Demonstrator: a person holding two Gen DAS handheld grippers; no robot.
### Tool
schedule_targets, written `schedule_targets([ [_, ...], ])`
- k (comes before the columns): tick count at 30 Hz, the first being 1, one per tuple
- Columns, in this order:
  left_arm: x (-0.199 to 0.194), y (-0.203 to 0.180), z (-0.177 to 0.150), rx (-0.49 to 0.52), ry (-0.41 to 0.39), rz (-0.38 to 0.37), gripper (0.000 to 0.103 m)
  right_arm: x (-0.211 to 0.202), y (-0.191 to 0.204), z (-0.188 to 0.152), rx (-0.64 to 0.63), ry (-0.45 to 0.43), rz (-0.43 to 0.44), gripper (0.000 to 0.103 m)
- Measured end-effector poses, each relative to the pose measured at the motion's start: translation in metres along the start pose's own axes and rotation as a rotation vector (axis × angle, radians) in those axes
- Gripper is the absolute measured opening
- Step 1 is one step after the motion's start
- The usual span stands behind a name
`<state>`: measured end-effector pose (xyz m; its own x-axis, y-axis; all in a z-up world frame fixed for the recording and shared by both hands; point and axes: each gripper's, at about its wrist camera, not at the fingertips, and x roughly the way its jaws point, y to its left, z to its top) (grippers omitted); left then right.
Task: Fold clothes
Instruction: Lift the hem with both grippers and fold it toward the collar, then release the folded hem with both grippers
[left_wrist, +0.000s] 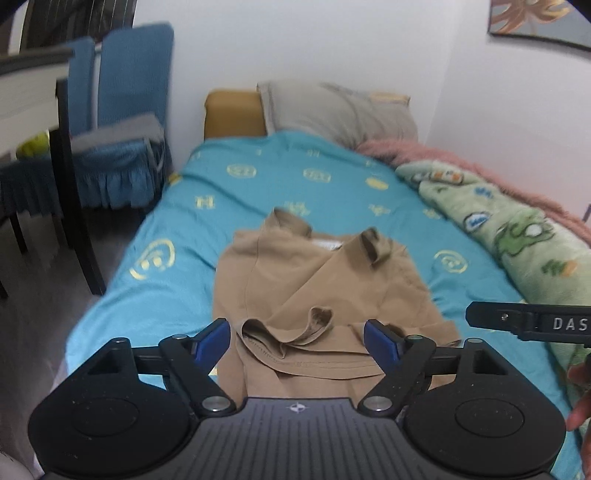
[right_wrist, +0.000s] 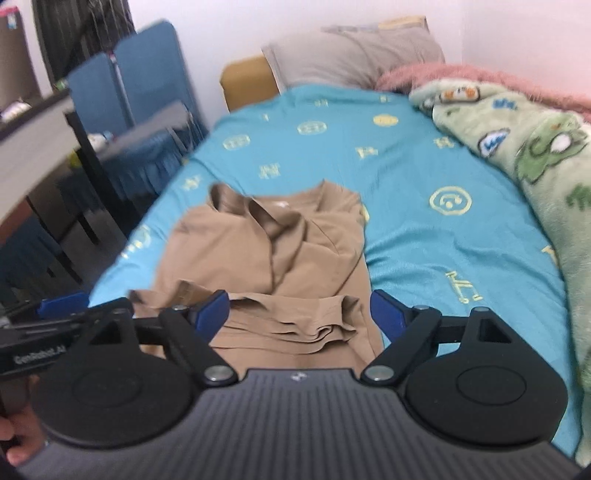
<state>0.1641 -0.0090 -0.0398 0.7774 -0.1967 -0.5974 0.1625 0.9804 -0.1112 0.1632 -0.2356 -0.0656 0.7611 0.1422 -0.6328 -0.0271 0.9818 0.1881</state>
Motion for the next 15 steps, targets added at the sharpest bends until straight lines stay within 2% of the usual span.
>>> schedule_targets([
  [3,-0.027,-0.007,-0.002,0.014,-0.040,0.001,0.092,-0.031,0.007,-0.005,-0.022,-0.058,-0.004,0.085],
  [6,-0.050,-0.012,-0.007,0.025,-0.072,0.003,0.096,-0.054,0.012,-0.012,-0.023,-0.114,-0.013,0.085],
  [9,-0.066,-0.011,-0.018,0.002,-0.070,-0.008,0.098,-0.072,0.019,-0.022,-0.069,-0.198,-0.013,0.085],
  [12,-0.069,-0.003,-0.033,-0.069,0.000,-0.020,0.098,-0.079,0.026,-0.029,-0.132,-0.206,-0.033,0.085],
  [15,-0.057,0.013,-0.046,-0.197,0.136,-0.100,0.094,-0.075,0.022,-0.033,-0.071,-0.135,0.010,0.085],
])
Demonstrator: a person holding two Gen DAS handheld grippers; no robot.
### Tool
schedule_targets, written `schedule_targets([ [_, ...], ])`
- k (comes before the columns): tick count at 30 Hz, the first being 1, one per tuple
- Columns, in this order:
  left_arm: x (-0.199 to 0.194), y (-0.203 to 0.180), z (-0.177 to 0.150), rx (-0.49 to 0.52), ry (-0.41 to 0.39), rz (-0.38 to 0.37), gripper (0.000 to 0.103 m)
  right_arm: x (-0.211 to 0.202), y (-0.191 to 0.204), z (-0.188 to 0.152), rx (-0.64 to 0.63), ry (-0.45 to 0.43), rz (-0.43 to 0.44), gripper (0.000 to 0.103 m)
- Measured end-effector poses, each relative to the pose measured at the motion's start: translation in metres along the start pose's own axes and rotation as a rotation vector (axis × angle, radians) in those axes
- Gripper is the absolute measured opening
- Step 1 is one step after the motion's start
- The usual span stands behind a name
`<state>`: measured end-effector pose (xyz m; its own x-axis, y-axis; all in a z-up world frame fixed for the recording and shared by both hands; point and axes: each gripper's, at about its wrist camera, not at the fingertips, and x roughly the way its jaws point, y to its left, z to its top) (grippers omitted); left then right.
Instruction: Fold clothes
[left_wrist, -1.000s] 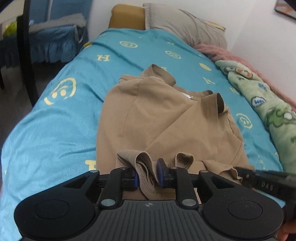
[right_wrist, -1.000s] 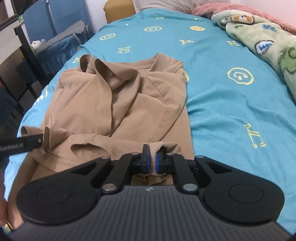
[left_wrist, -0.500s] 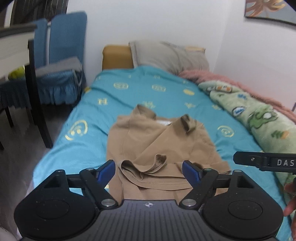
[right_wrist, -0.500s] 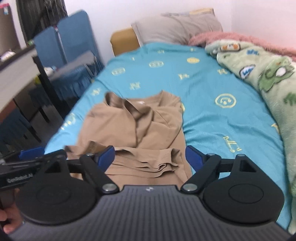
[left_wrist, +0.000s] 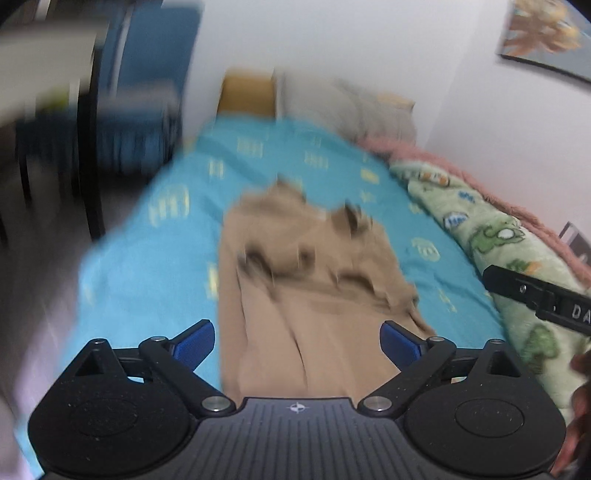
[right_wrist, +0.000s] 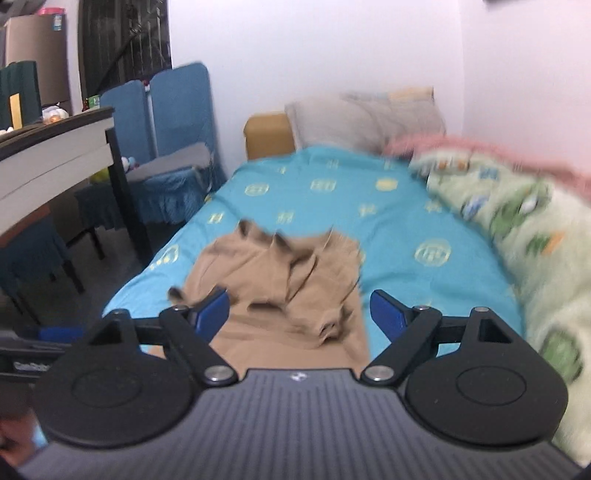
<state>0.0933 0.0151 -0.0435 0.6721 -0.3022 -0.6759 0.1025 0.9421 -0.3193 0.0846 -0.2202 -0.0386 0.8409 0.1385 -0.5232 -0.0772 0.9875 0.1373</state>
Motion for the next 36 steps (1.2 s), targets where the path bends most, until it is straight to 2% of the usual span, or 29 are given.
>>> schedule_targets([
  [4,0.024,0.020,-0.010,-0.180,0.166,-0.124,0.092,0.012,-0.020,-0.011,0.236,0.128,0.095,0.085],
  [9,0.054,0.041,-0.029,-0.368,0.317,-0.182,0.092,0.027,-0.050,-0.044,0.592,0.276,0.135,0.085],
  [12,0.077,0.059,-0.039,-0.529,0.383,-0.213,0.090,0.038,-0.063,-0.070,0.790,0.342,0.146,0.085],
  [14,0.084,0.069,-0.043,-0.619,0.372,-0.235,0.090,0.045,-0.071,-0.086,0.919,0.385,0.152,0.082],
  [16,0.088,0.074,-0.040,-0.664,0.341,-0.247,0.081,0.050,-0.076,-0.099,0.993,0.398,0.128,0.081],
  [18,0.089,0.079,-0.038,-0.688,0.312,-0.211,0.064,0.054,-0.080,-0.111,1.052,0.406,0.097,0.081],
  [19,0.089,0.083,-0.039,-0.706,0.305,-0.201,0.060,0.056,-0.081,-0.116,1.073,0.404,0.078,0.080],
  [21,0.087,0.089,-0.041,-0.740,0.289,-0.188,0.036,0.058,-0.087,-0.123,1.136,0.369,0.076,0.080],
  [22,0.085,0.092,-0.043,-0.753,0.280,-0.181,0.033,0.058,-0.090,-0.124,1.152,0.345,0.076,0.080],
  [24,0.080,0.096,-0.045,-0.766,0.257,-0.165,0.019,0.059,-0.089,-0.124,1.151,0.323,0.061,0.079],
  [25,0.077,0.097,-0.046,-0.771,0.245,-0.160,0.017,0.060,-0.089,-0.124,1.150,0.312,0.053,0.079],
  [27,0.071,0.098,-0.047,-0.769,0.221,-0.137,0.015,0.061,-0.089,-0.125,1.143,0.298,0.041,0.069],
  [29,0.068,0.095,-0.043,-0.763,0.208,-0.115,0.015,0.062,-0.090,-0.126,1.157,0.285,0.039,0.067],
  [31,0.067,0.096,-0.044,-0.771,0.203,-0.106,0.016,0.064,-0.094,-0.127,1.167,0.274,0.026,0.053],
  [33,0.067,0.098,-0.045,-0.775,0.209,-0.108,0.017,0.070,-0.097,-0.125,1.155,0.291,0.006,0.023],
  [35,0.071,0.095,-0.044,-0.770,0.217,-0.112,0.023,0.073,-0.097,-0.123,1.138,0.303,0.008,0.017],
  [36,0.071,0.093,-0.044,-0.762,0.223,-0.111,0.032,0.072,-0.096,-0.121,1.130,0.294,0.015,0.014],
])
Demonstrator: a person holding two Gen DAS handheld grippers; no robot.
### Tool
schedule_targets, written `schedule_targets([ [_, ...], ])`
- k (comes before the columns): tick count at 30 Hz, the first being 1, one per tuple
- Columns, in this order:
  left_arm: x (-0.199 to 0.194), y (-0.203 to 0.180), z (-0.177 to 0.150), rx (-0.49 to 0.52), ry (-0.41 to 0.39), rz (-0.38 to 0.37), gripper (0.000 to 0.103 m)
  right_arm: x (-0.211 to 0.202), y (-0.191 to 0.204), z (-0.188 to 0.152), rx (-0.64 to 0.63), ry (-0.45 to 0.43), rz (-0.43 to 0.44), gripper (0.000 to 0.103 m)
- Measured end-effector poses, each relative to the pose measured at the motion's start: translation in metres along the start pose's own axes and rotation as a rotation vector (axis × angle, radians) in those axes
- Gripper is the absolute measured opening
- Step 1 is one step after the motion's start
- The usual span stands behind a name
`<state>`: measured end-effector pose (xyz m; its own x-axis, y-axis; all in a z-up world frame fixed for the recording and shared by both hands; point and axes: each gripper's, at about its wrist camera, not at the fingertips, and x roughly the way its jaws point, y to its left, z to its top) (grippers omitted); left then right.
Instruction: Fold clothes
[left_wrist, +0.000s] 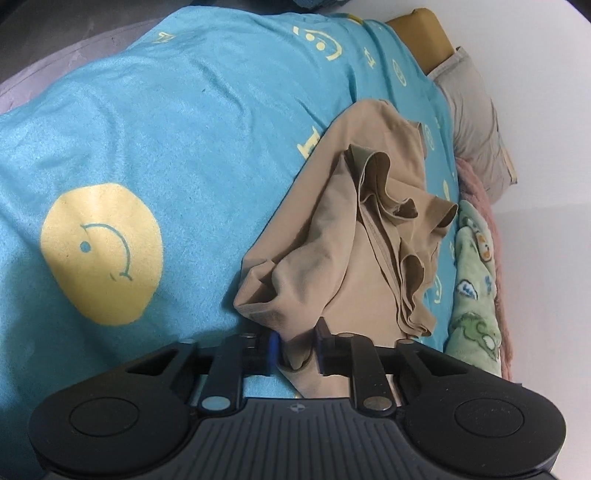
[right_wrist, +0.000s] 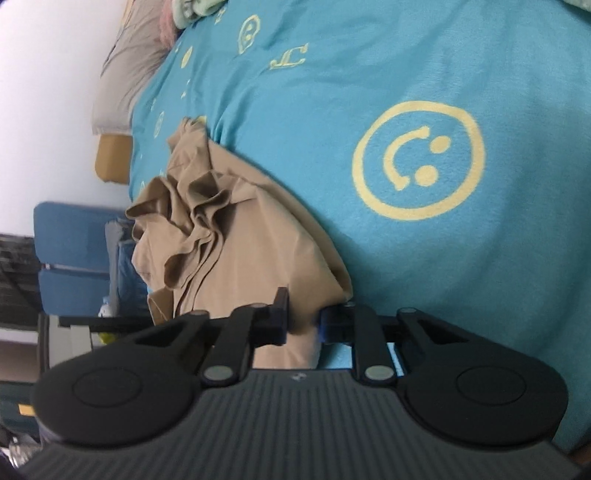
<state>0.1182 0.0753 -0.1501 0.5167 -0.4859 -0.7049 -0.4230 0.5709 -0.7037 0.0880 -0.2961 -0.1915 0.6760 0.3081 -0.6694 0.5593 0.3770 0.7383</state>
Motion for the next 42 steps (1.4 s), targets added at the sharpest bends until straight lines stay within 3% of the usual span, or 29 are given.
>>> schedule_targets([
  [2,-0.001,-0.003,-0.003,0.029,0.023,-0.003,0.049,-0.003,0.005,0.000,-0.019,-0.007,0.020,0.013],
  [4,-0.002,-0.007,-0.008,0.064,0.059,-0.020,0.059,-0.010,0.012,-0.001,-0.050,-0.016,0.062,0.012],
  [6,0.001,-0.013,-0.016,0.097,0.137,-0.084,0.071,-0.013,0.021,-0.003,-0.087,-0.032,0.089,0.012],
  [9,0.010,-0.025,-0.033,0.146,0.251,-0.182,0.079,-0.017,0.029,-0.003,-0.090,-0.029,0.142,0.011],
  [12,0.025,-0.036,-0.047,0.165,0.304,-0.257,0.084,-0.020,0.033,-0.003,-0.090,-0.031,0.166,0.011],
  [16,0.061,-0.038,-0.049,0.047,0.302,-0.272,0.085,-0.026,0.038,-0.001,-0.075,-0.064,0.187,0.010],
  [18,0.077,-0.035,-0.048,-0.017,0.262,-0.266,0.084,-0.030,0.041,0.001,-0.060,-0.074,0.205,0.010],
  [19,0.083,-0.033,-0.048,-0.050,0.237,-0.273,0.083,-0.031,0.041,0.002,-0.051,-0.078,0.217,0.010],
  [21,0.081,-0.028,-0.044,-0.094,0.165,-0.298,0.071,-0.034,0.042,0.004,-0.048,-0.087,0.222,0.010],
  [27,0.047,0.003,-0.026,-0.221,-0.048,-0.307,0.053,-0.036,0.043,0.004,-0.031,-0.089,0.214,0.010],
  [28,0.044,0.006,-0.023,-0.223,-0.066,-0.305,0.051,-0.036,0.044,0.004,-0.029,-0.089,0.208,0.010],
  [32,0.042,-0.004,-0.014,-0.144,-0.064,-0.265,0.020,-0.030,0.056,0.006,-0.062,-0.058,0.087,0.010],
  [34,0.039,-0.014,-0.007,-0.077,-0.066,-0.220,0.014,-0.027,0.063,0.006,-0.086,-0.042,0.024,0.010],
  [39,0.033,-0.028,0.005,0.037,-0.059,-0.143,0.011,-0.022,0.122,0.003,-0.499,-0.009,-0.156,0.010],
  [42,0.025,-0.034,0.004,0.068,-0.080,-0.140,0.011,-0.028,0.135,0.001,-0.592,-0.020,-0.109,0.010],
])
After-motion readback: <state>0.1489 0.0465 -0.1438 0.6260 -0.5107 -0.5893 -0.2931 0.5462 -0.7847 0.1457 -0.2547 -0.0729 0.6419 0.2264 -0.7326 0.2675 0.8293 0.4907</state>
